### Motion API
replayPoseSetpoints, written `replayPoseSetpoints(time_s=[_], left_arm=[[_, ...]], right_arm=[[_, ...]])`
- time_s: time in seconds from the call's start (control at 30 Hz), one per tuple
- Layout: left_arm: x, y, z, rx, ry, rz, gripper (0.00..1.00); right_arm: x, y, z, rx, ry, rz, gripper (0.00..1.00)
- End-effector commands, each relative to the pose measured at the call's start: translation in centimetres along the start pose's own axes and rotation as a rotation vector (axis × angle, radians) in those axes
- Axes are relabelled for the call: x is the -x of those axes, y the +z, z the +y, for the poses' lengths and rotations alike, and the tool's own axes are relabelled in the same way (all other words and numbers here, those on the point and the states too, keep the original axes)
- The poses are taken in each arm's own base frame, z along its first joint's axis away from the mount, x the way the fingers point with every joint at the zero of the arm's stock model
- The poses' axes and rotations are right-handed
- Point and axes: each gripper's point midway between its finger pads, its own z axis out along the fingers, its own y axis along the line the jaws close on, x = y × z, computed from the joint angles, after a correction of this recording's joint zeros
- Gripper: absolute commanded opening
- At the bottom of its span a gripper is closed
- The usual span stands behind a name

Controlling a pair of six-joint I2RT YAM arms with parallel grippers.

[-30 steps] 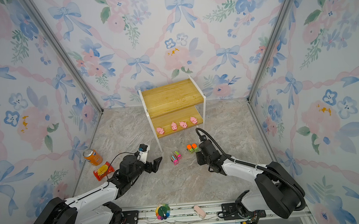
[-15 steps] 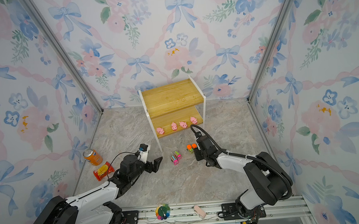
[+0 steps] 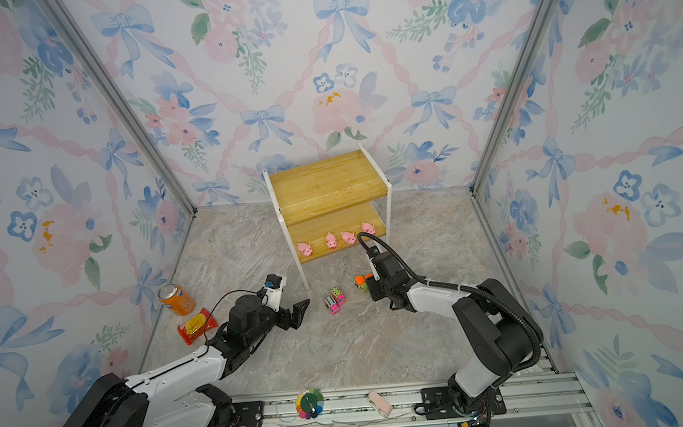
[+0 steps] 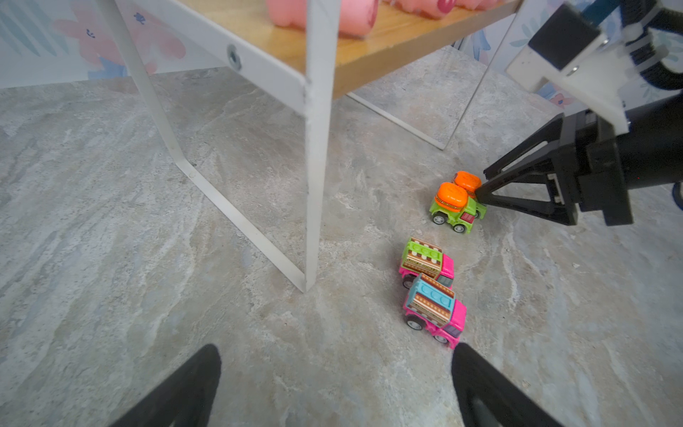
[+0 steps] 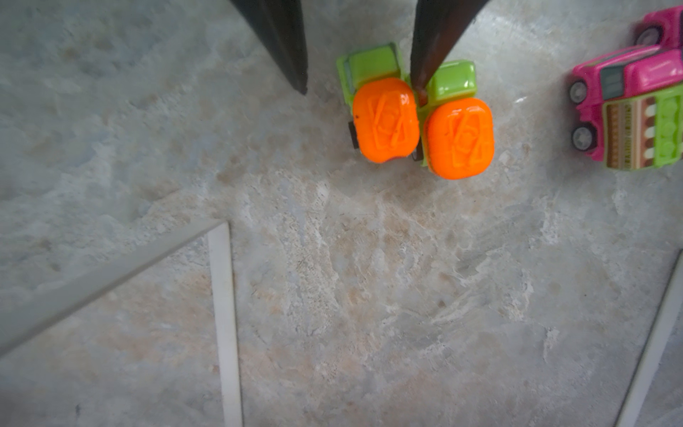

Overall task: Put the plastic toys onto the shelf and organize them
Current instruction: 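Lower the right gripper and grasp one green truck with orange top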

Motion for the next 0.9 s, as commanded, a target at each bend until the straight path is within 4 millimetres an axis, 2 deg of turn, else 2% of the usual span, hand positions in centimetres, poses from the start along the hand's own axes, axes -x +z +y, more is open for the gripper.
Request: replayPoseSetpoints(time_s=[0.0,0.43,0.87], left_arm=[[1.4,0.0,-0.2,-0.002,-0.012,-0.032,0.98],[1.6,-0.3,-0.1,0.008,-0.008,-0.040,0.98],[1.5,0.2,-0.1,0.008,0.002,-0.023,0.98]], right_arm=[[-0.1,0.5,0.5,0.037,-0.016,0.033,0.47],[-1.3,2.4,2.0,0.085,-0.008,0.108,0.45],[-1.8,2.8,2.6,0.102,0.030,0.133,0.39]])
